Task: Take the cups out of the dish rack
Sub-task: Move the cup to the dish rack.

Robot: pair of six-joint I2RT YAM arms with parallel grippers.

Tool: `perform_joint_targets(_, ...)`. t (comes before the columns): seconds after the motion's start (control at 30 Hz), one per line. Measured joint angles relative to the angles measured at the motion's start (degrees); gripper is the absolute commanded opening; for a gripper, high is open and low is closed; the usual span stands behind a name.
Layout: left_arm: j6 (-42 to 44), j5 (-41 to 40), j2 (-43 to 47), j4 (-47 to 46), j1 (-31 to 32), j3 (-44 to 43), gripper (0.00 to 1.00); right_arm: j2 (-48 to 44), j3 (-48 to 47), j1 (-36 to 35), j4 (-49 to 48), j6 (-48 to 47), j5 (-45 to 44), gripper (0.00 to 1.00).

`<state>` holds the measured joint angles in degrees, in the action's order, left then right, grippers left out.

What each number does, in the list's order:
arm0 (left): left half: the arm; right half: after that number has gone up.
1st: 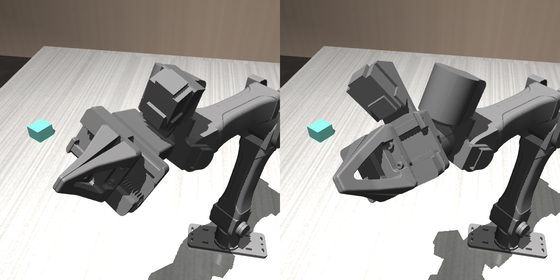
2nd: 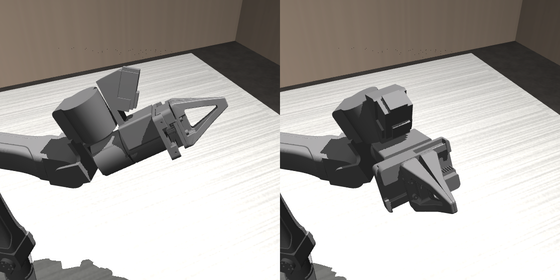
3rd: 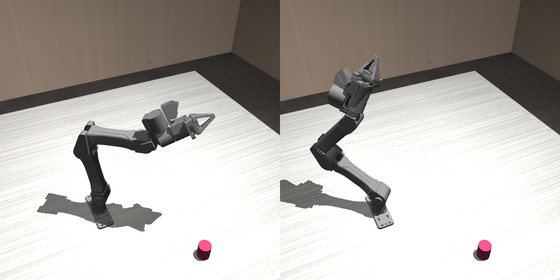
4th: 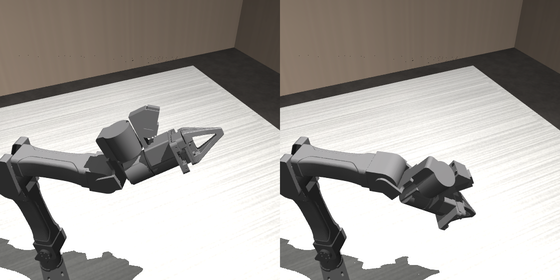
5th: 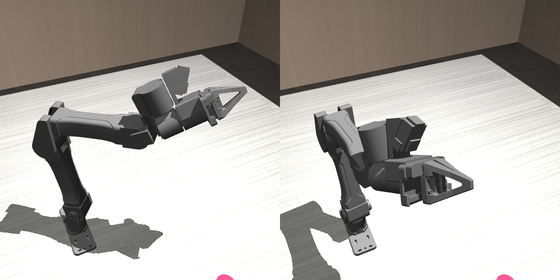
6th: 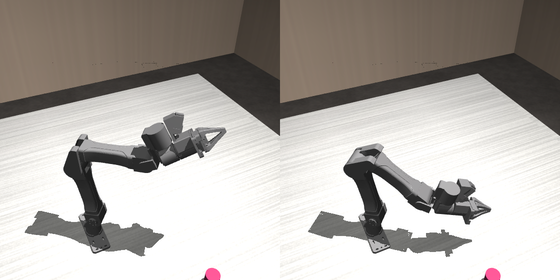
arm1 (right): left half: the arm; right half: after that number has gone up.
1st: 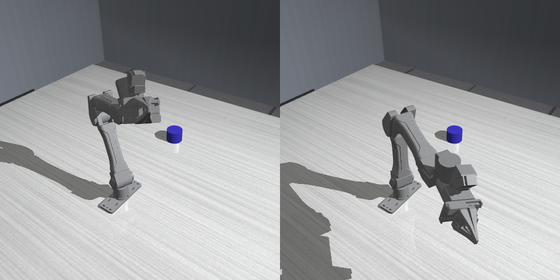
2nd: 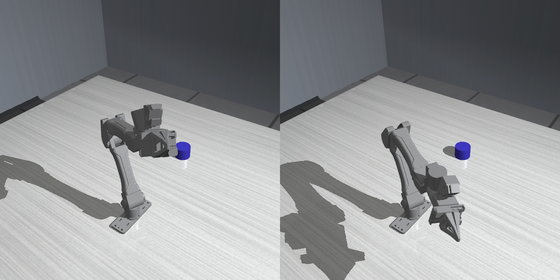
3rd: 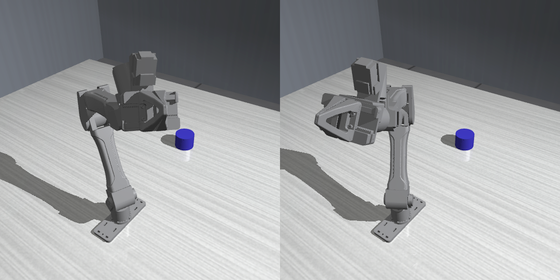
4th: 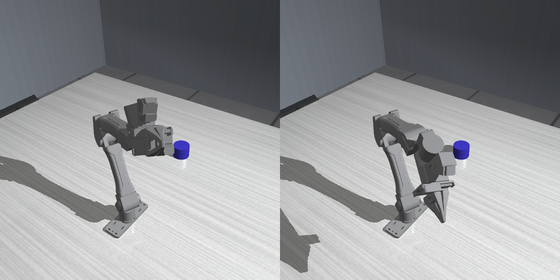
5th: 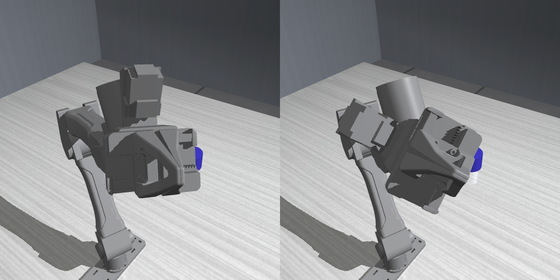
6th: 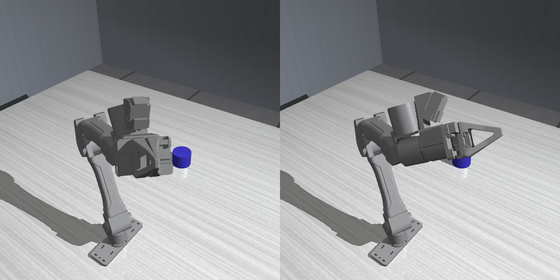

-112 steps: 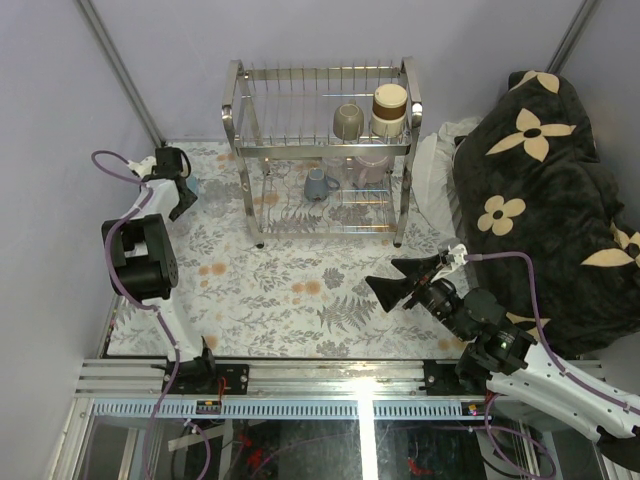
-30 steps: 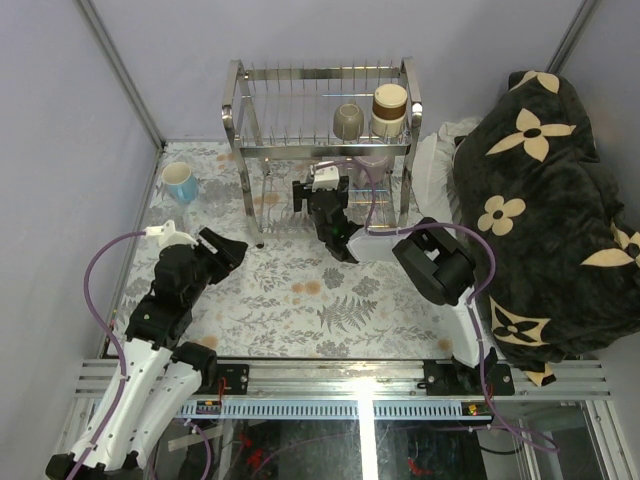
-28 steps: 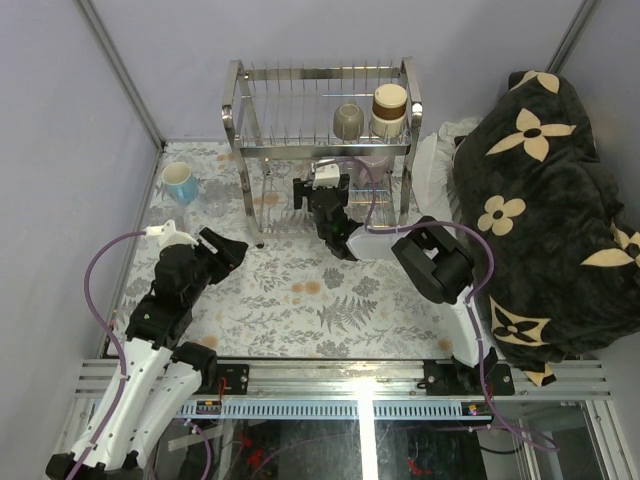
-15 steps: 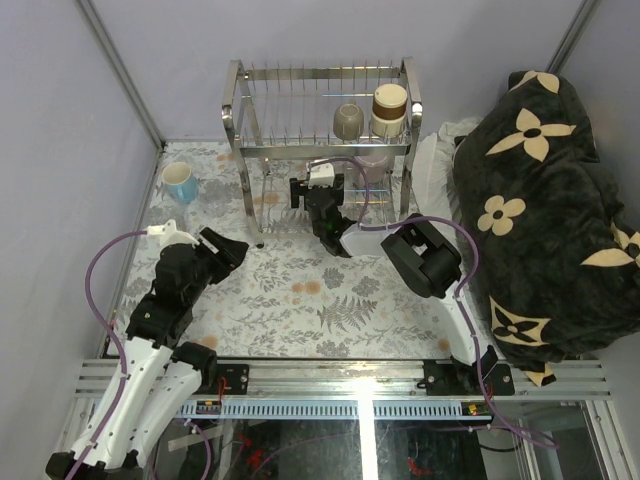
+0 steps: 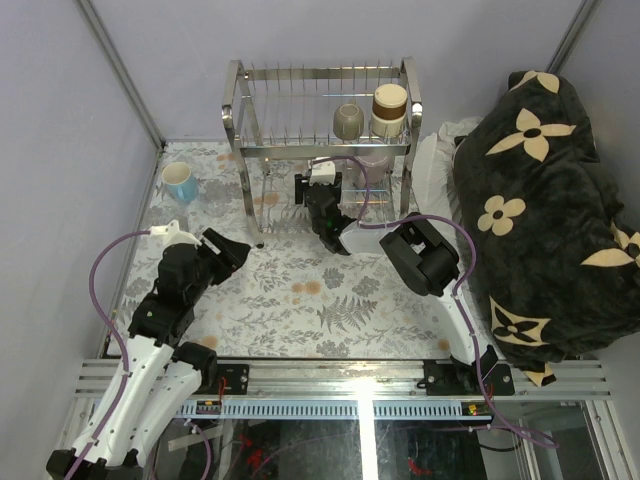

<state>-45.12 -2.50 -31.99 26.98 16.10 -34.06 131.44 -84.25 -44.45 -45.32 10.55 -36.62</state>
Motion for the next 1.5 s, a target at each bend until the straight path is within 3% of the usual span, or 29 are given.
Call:
perform_joint_targets(0.2,0.0,0.2,-0.1,0.0,0.0,0.1,0.65,0.0,0.0,0.2,-0.3,0.3,-0.3,0.51)
perform_joint_targets(0.37,0.0,0.2,-0.2,0.0,0.0,0.1,0.65,0.0,0.8,0.2,-1.5,0.4,-0.2,0.10)
perform_joint_targets(0.43,0.0,0.2,-0.2,0.0,0.0,0.2,0.65,0.0,1.4,0.2,-2.6,0.4,-0.2,0.00)
perform_joint_targets(0.87,0.0,0.2,-0.2,-0.2,0.0,0.2,0.65,-6.8,11.5,-0.6,-5.2,1.5,4.2,0.00)
perform_joint_targets(1.5,0.0,0.2,0.7,-0.3,0.0,0.3,0.65,-18.3,18.0,-0.8,3.4,8.0,14.4,0.00)
